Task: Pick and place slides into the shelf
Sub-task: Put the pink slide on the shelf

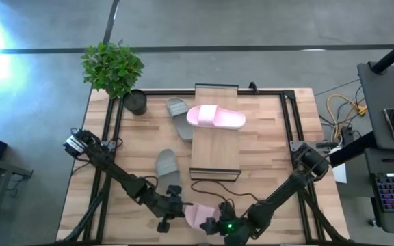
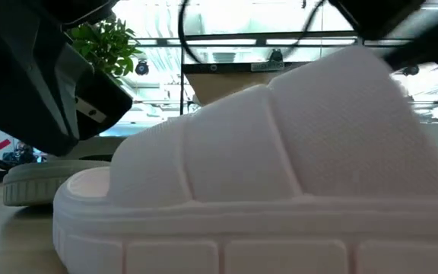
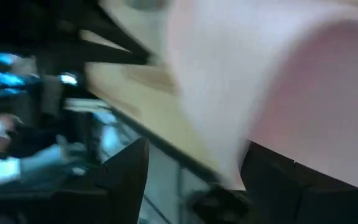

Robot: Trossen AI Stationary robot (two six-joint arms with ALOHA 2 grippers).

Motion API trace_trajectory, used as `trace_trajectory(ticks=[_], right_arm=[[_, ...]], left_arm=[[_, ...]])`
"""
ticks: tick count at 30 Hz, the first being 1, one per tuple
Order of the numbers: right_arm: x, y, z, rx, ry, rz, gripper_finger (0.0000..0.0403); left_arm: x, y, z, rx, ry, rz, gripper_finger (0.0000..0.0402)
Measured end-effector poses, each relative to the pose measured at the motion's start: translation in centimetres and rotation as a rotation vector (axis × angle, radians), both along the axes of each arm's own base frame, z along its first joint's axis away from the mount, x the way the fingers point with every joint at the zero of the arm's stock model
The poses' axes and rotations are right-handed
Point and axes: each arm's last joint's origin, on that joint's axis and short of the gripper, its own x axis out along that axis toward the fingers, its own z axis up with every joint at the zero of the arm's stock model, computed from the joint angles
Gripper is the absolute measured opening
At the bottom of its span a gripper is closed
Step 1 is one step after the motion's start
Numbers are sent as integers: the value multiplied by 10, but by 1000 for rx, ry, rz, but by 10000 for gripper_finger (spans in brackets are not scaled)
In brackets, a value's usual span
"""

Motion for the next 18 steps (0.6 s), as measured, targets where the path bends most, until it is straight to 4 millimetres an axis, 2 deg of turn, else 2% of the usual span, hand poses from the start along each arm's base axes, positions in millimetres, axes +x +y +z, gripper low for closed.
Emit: trace_trajectory(ticks=[4,8,11,18], right_arm=[[4,-9,4,-105,19,-75,230],[11,-17,10,-137,71,-40,212],[10,-16,10,-136,85,-7,169],[6,-17,2,-166,115,20,31]], left_arm=[[-2,-3,0,0,0,-11,0],[-5,-6,0,1,2,-24,0],[-7,-8,0,3,4,-32,0],[-10,-11,-1,11,13,-40,0]])
